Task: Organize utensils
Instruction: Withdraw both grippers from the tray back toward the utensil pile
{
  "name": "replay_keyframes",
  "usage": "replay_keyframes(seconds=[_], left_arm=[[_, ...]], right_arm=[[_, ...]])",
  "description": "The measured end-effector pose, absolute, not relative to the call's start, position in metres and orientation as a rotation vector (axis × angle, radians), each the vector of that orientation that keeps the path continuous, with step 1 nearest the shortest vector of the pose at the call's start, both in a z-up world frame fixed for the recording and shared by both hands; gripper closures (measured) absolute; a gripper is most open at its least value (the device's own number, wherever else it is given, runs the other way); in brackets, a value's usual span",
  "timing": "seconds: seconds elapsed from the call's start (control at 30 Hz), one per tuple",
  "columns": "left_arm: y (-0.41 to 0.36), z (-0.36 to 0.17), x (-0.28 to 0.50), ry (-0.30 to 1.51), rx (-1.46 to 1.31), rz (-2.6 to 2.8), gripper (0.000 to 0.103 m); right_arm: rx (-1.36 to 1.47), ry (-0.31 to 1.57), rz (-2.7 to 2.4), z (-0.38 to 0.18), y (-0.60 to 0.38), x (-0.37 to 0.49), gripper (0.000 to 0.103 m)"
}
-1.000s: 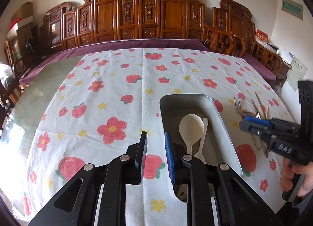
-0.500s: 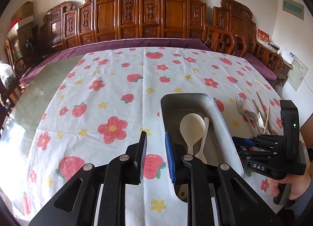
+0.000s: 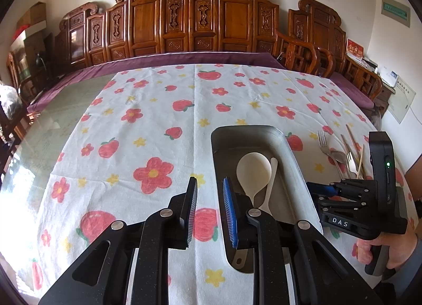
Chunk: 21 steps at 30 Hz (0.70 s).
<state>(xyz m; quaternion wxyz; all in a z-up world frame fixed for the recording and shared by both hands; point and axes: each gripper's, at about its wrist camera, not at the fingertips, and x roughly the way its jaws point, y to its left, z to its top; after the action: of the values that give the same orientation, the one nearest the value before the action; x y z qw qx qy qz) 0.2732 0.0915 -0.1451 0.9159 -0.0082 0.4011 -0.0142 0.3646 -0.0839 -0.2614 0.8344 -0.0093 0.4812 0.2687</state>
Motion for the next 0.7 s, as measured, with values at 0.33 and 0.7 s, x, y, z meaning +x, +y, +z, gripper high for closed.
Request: replay_keyframes(seconds=[0.33, 0.7], left_arm=[[0.094, -0.143, 0.272, 0.822, -0.021, -0.029, 0.082], [0.094, -0.142, 0.271, 0.819, -0.024, -0.030, 0.080]], right_arm=[[-0.109, 1.015, 0.563, -0.265, -0.081, 0.364, 0.071], [-0.248, 1.042, 0.495, -0.261, -0.077, 0.363, 0.070]])
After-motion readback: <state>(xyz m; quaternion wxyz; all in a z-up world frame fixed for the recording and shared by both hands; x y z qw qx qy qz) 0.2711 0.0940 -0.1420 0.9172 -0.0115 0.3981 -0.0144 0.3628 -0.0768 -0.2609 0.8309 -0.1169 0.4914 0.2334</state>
